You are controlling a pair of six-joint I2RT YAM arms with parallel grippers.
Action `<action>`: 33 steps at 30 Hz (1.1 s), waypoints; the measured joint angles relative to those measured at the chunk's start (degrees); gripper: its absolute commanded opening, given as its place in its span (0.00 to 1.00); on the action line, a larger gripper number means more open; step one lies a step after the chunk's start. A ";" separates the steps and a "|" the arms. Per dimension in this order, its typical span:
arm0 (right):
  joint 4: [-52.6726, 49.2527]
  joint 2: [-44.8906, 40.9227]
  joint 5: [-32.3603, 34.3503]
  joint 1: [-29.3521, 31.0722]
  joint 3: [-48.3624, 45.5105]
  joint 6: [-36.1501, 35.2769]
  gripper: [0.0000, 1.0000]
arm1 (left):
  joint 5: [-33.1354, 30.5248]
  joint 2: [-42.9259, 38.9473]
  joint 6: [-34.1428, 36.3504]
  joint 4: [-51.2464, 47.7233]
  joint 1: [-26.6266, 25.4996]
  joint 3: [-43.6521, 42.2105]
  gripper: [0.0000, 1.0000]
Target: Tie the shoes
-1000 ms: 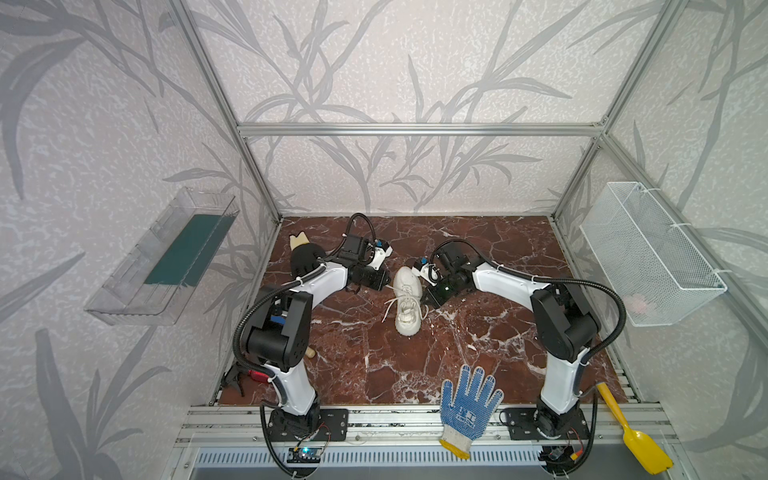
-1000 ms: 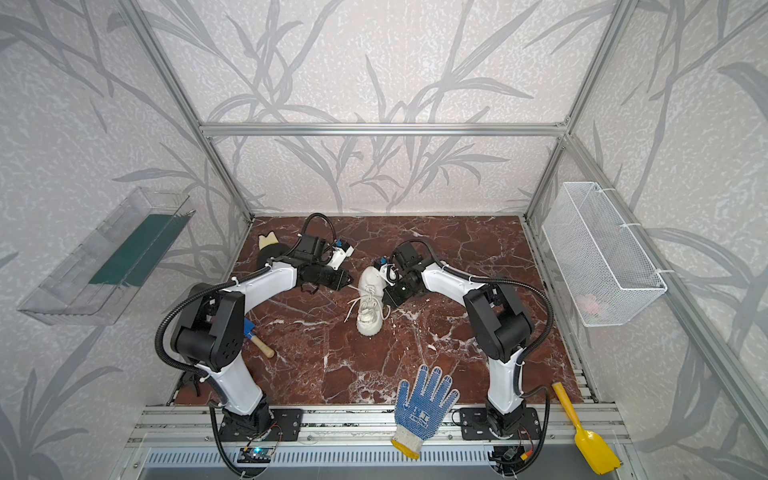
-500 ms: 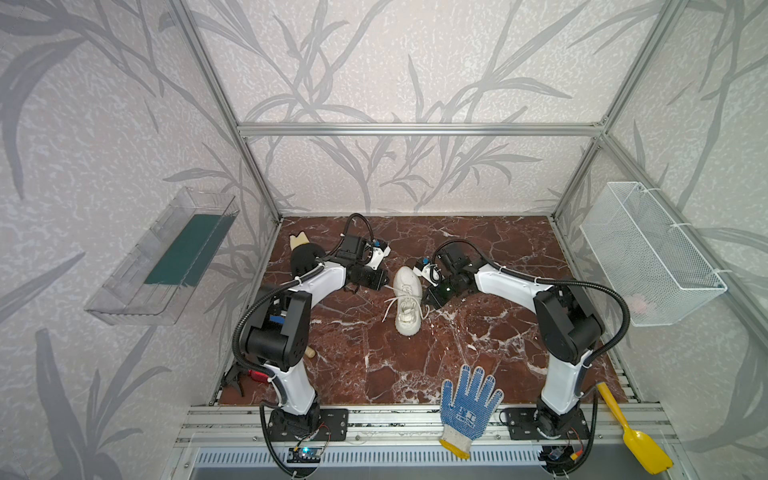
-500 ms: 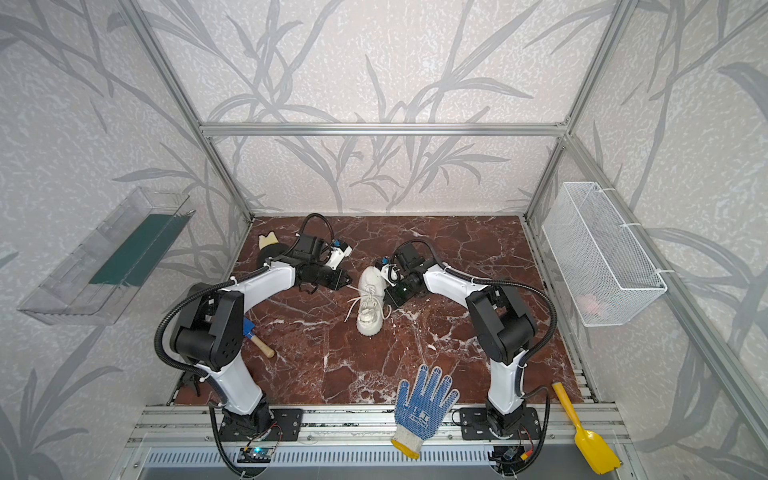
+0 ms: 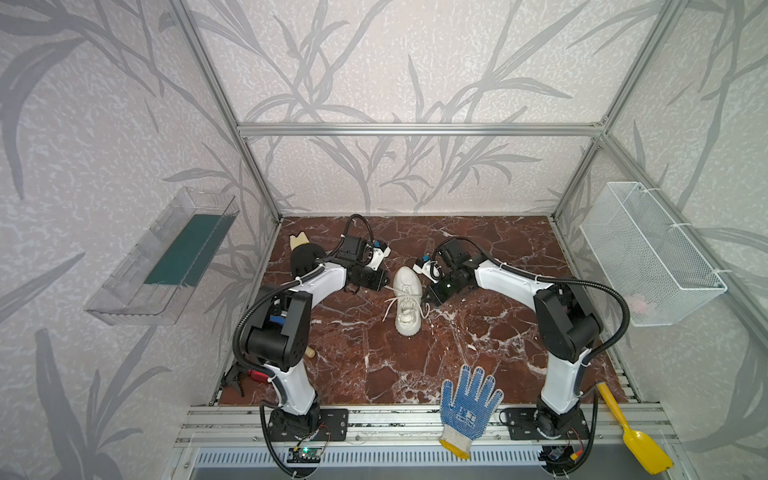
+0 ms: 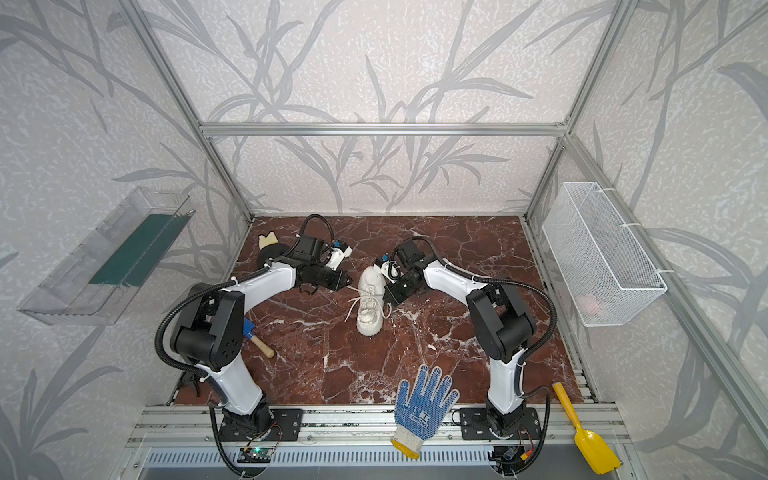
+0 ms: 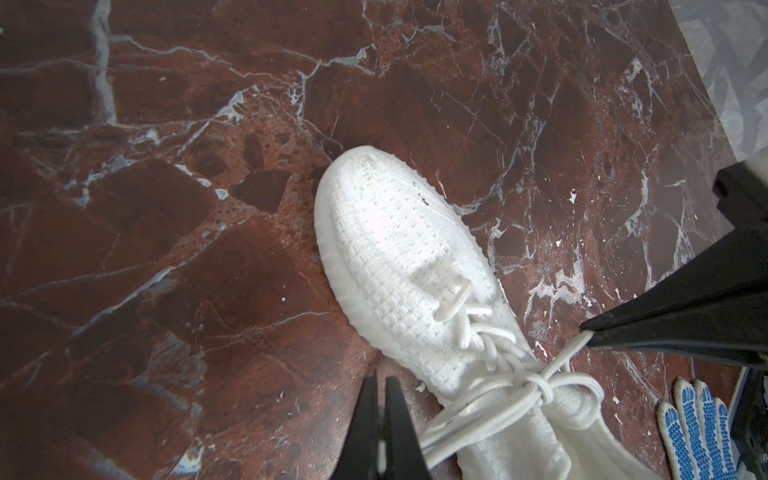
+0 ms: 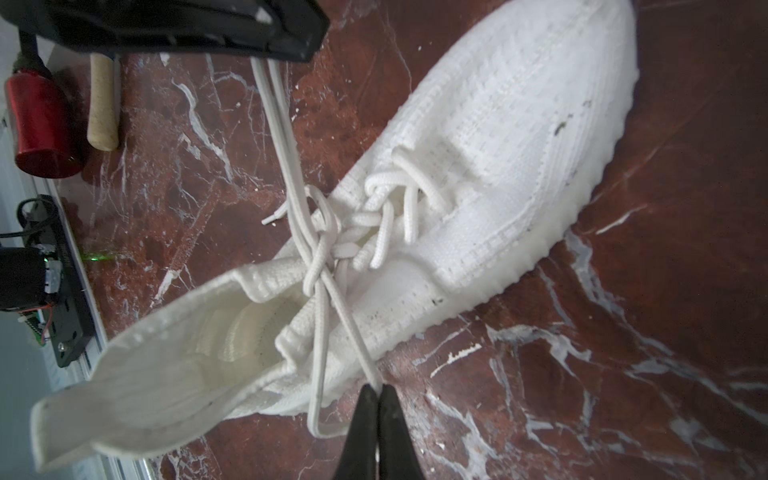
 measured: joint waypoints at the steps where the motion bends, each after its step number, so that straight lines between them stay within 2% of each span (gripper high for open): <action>1: -0.37 0.24 -0.55 -0.07 0.52 0.02 0.27 | 0.15 0.00 -0.48 0.44 -0.15 -0.02 0.28; 5: -1.38 0.33 -2.03 -0.22 1.07 0.59 0.39 | 0.57 -0.52 -2.25 3.37 -0.37 -1.01 0.50; 10: -3.13 0.09 -2.89 -0.59 1.07 0.70 0.44 | -0.70 -4.81 -3.45 4.66 -0.37 -3.56 0.60; 14: -3.78 -1.75 -3.04 -0.96 0.52 0.72 0.44 | -3.28 -10.69 -4.42 4.70 -0.37 -6.03 0.61; 17: -4.20 -4.04 -2.89 -1.14 0.02 0.76 0.44 | -5.99 -13.99 -6.01 3.41 -0.37 -7.89 0.54; 22: -4.22 -6.60 -1.60 -1.25 -0.24 0.98 0.44 | -9.84 -17.84 -9.57 -0.11 -0.96 -12.31 0.51; 27: -4.79 -7.72 -0.20 -1.29 -0.22 1.38 0.45 | -14.93 -21.18 -12.79 -2.12 -5.64 -17.79 0.51; 33: -6.58 -8.76 0.90 -1.44 0.39 1.57 0.44 | -20.06 -21.51 -16.13 1.01 -10.58 -23.34 0.51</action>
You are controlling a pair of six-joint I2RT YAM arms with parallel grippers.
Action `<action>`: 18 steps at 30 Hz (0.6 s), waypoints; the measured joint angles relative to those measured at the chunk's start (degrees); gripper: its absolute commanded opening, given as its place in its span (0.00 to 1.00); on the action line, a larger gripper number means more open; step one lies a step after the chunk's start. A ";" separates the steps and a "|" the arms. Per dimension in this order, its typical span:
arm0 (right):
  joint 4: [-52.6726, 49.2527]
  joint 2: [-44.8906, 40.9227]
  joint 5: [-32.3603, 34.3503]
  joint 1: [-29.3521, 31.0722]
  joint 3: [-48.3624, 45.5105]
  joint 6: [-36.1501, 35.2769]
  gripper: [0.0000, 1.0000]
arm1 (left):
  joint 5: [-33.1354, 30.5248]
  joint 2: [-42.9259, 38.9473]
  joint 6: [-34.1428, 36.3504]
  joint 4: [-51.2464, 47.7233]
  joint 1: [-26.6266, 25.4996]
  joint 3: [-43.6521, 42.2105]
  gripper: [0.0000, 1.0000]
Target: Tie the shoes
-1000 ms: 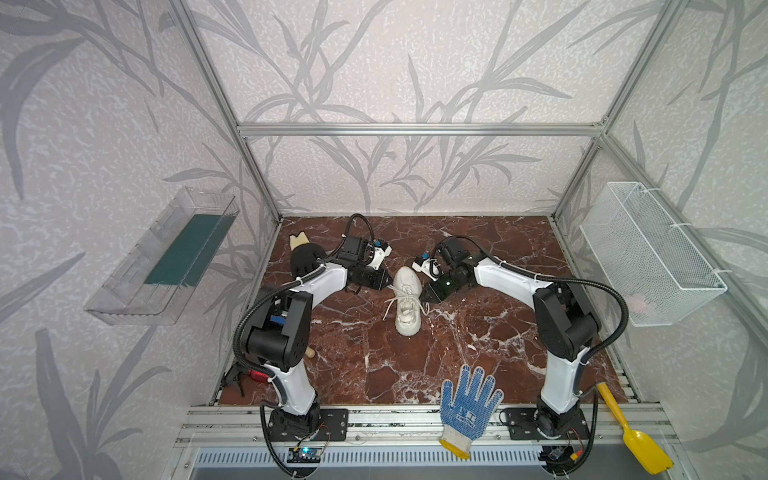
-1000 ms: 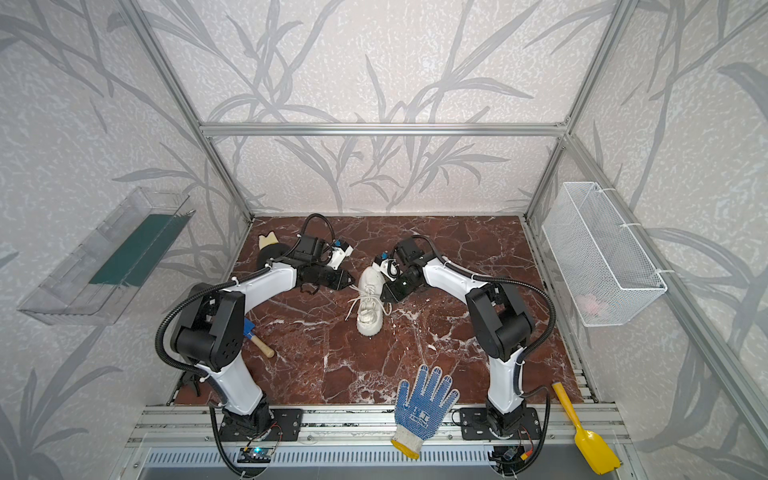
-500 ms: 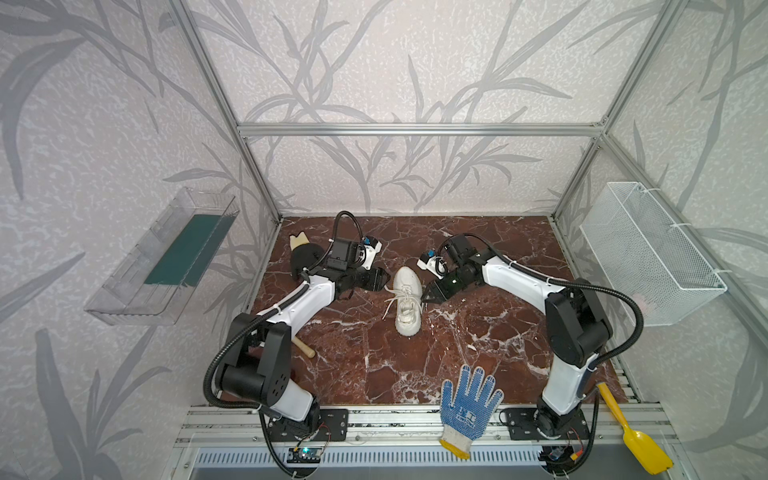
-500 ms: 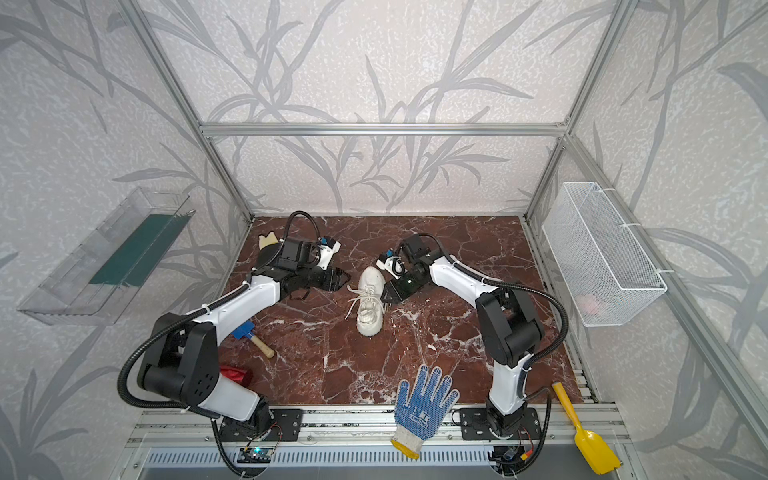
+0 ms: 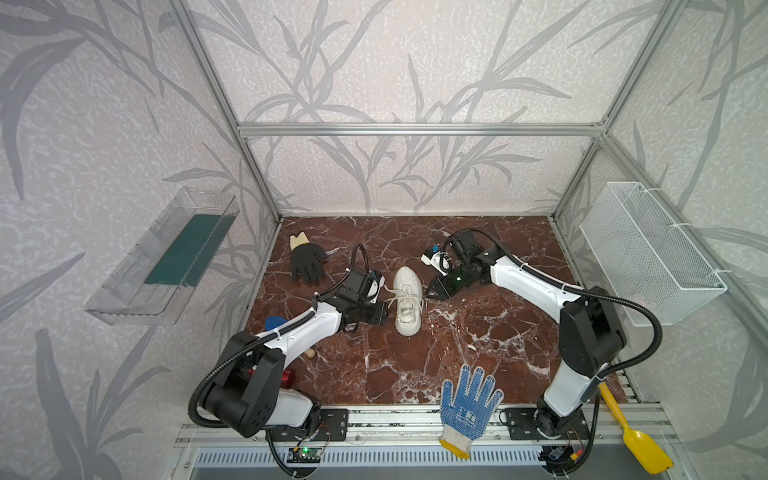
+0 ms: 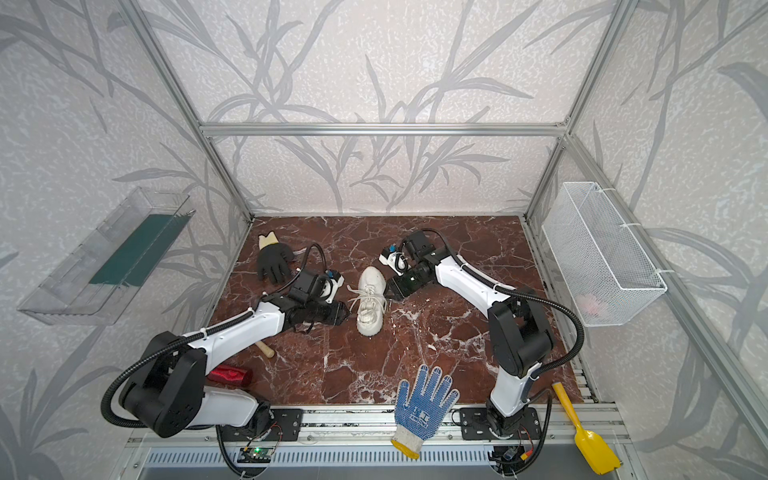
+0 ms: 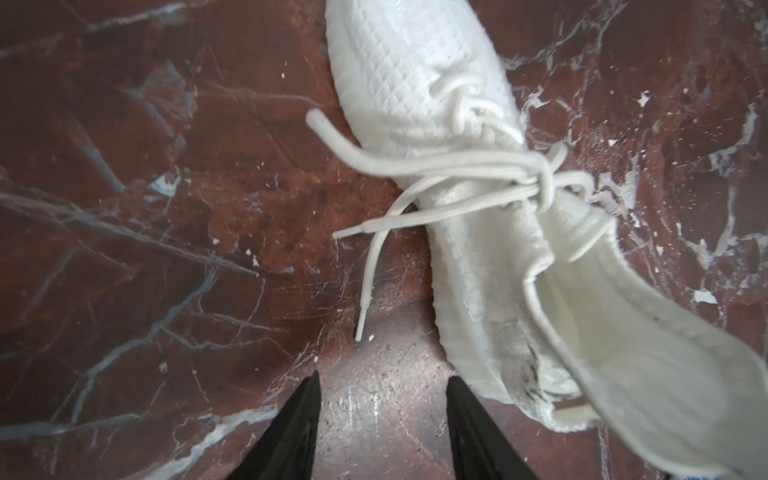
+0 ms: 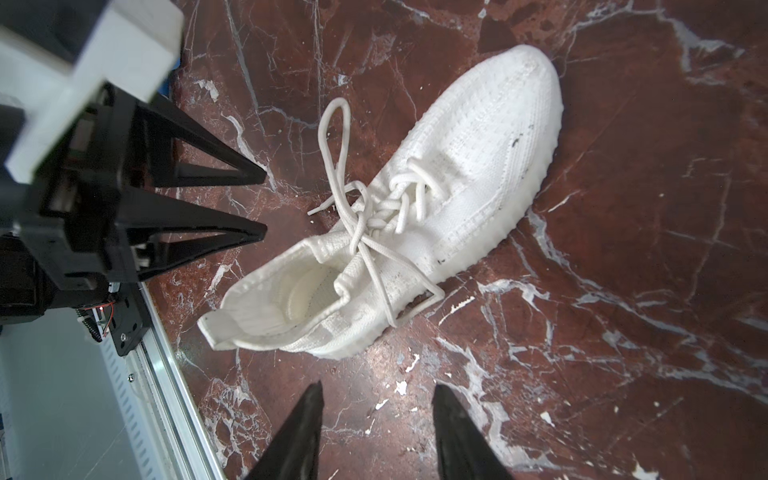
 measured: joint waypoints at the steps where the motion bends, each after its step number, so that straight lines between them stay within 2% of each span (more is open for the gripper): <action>1: -0.44 0.00 0.11 -0.07 0.52 0.11 0.44 | -0.66 0.04 -0.50 0.74 -0.09 -0.87 0.51; 14: -2.54 -0.02 0.13 -0.48 3.56 0.44 0.44 | -7.65 2.64 -1.27 11.63 -4.55 -4.87 0.47; 18: -2.73 -0.02 0.13 -0.52 3.74 0.66 0.44 | -9.05 4.37 -1.03 14.16 -5.55 -6.12 0.41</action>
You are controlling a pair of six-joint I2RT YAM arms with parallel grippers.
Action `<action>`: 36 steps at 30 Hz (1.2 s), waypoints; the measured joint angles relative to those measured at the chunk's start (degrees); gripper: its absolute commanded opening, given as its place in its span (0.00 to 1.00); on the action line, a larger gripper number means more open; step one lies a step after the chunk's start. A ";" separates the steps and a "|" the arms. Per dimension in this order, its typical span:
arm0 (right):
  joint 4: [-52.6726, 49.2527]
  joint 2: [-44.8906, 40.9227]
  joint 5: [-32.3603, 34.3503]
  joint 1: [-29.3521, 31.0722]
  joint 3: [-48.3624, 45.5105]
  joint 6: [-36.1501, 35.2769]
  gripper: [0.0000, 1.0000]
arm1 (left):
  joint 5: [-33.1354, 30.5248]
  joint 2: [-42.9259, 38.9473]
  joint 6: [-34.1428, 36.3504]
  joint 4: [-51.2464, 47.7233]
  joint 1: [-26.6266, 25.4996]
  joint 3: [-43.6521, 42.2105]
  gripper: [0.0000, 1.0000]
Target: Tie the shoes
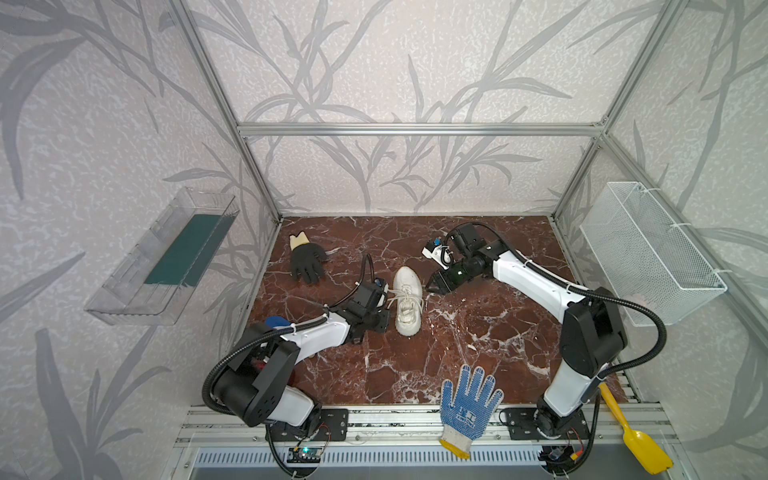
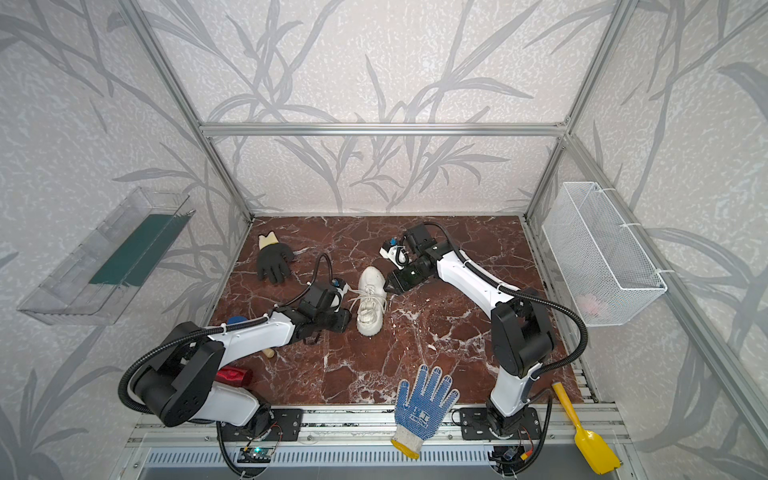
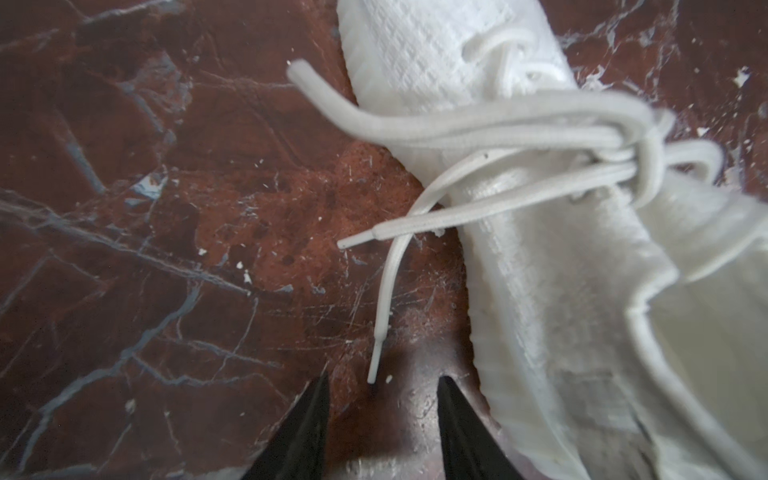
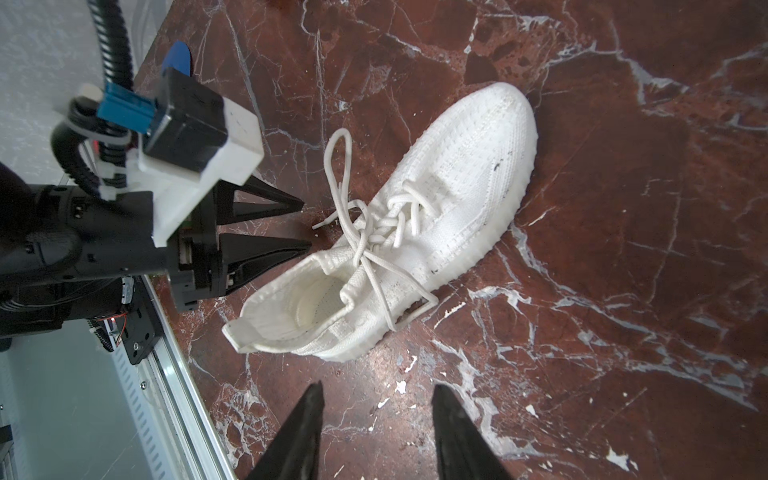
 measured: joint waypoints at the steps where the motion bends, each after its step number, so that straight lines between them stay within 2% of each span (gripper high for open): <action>1: -0.09 0.00 0.00 0.00 0.20 0.07 0.44 | -0.28 0.35 0.13 0.81 -0.09 -0.31 0.39; 10: -0.20 0.31 -0.46 0.00 2.14 0.81 0.44 | -2.38 2.29 1.73 4.17 -0.46 -1.07 0.34; 13: 0.11 1.36 -0.94 0.00 2.75 1.05 0.44 | -2.62 3.28 2.16 5.22 -0.72 -1.11 0.29; 16: 0.48 2.54 -1.81 0.00 2.91 1.62 0.44 | -2.89 3.78 2.43 6.73 -0.81 -1.33 0.21; 21: 1.53 6.08 -4.24 0.00 5.79 3.26 0.44 | -3.50 3.76 3.06 9.64 -1.05 -2.82 0.00; 31: 2.86 14.62 -8.92 0.11 12.74 6.01 0.44 | -3.78 3.54 3.45 9.09 -1.07 -2.60 0.00; 36: 3.28 15.13 -10.23 0.15 12.92 6.88 0.44 | -4.35 3.54 3.93 6.10 -0.92 -0.83 0.00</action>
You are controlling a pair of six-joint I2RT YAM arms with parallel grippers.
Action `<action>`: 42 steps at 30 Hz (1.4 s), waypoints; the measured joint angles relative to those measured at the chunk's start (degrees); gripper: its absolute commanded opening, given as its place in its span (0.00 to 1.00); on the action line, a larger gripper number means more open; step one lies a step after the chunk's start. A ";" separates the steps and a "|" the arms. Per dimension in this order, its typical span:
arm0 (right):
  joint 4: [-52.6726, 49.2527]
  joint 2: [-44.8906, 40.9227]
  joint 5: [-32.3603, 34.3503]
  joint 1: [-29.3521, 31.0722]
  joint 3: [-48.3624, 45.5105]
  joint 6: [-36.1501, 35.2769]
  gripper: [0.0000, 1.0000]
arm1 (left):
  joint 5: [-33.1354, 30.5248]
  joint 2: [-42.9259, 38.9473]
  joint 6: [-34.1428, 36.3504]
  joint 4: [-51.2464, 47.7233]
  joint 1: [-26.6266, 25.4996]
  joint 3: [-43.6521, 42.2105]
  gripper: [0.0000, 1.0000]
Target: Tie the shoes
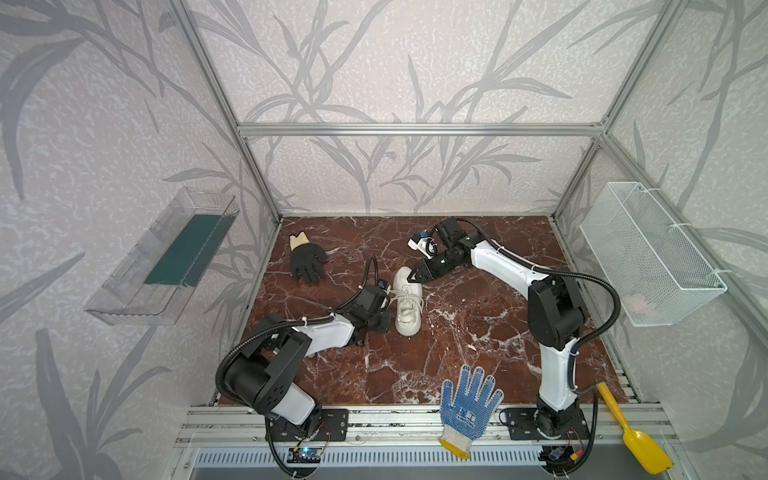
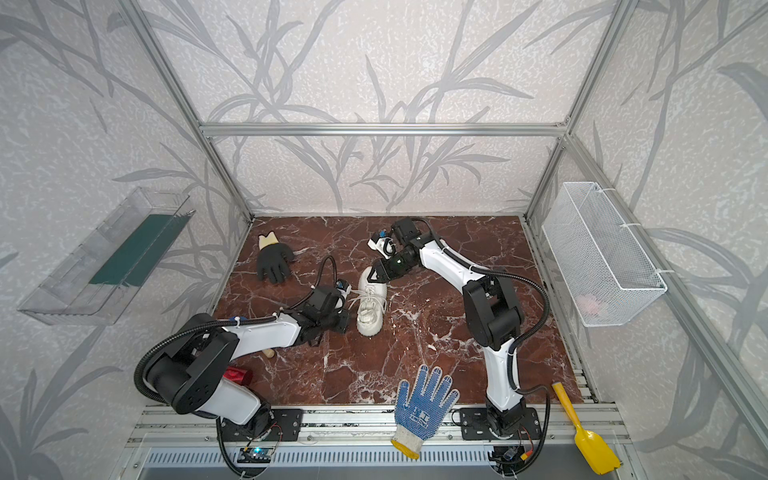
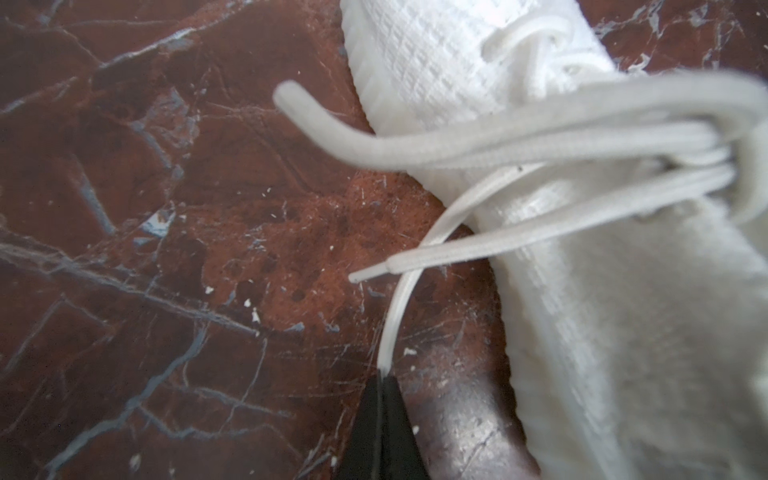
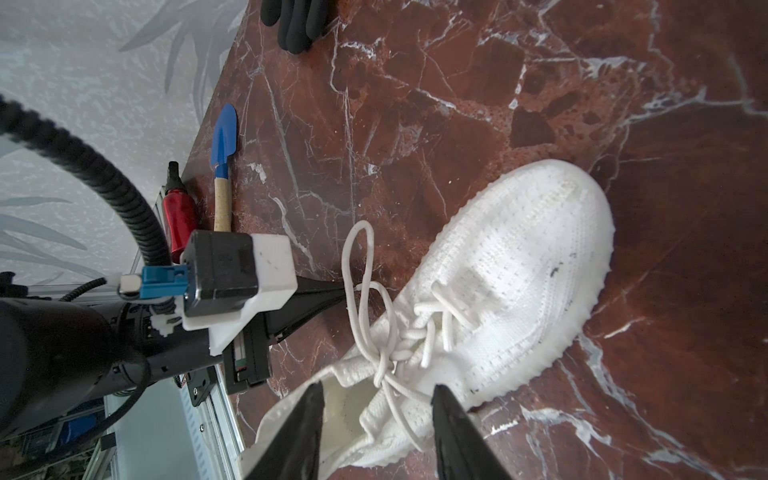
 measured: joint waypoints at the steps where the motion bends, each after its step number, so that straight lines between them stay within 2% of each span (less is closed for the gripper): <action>1: 0.20 0.00 -0.33 0.00 0.02 0.15 0.44 | -0.02 0.00 0.00 -0.24 0.20 0.20 0.00; 8: 0.26 0.04 -1.01 0.00 0.02 0.46 0.44 | 0.96 0.00 -0.02 -0.92 2.36 0.42 0.00; 17: 0.22 0.04 -1.40 0.00 0.02 0.33 0.44 | 5.27 0.76 1.53 -2.45 6.67 5.40 0.00; 18: 0.20 0.04 -1.38 0.00 0.02 0.24 0.44 | 5.97 0.72 1.90 -2.45 6.67 5.38 0.03; 22: -0.26 0.09 -1.33 0.02 0.13 -0.52 0.45 | 7.78 -0.28 2.19 -2.27 6.64 4.15 0.26; 25: -1.68 1.01 -1.25 0.37 1.95 -1.68 0.46 | 8.66 -1.97 1.60 -1.77 6.64 2.38 0.35; 34: -6.29 9.20 -0.44 3.06 12.31 -5.07 0.47 | 10.78 -5.27 -0.28 0.48 6.67 -1.90 0.43; 42: -7.26 11.04 -0.74 3.78 13.25 -5.03 0.48 | 14.25 -3.39 -0.17 4.52 6.67 -2.49 0.44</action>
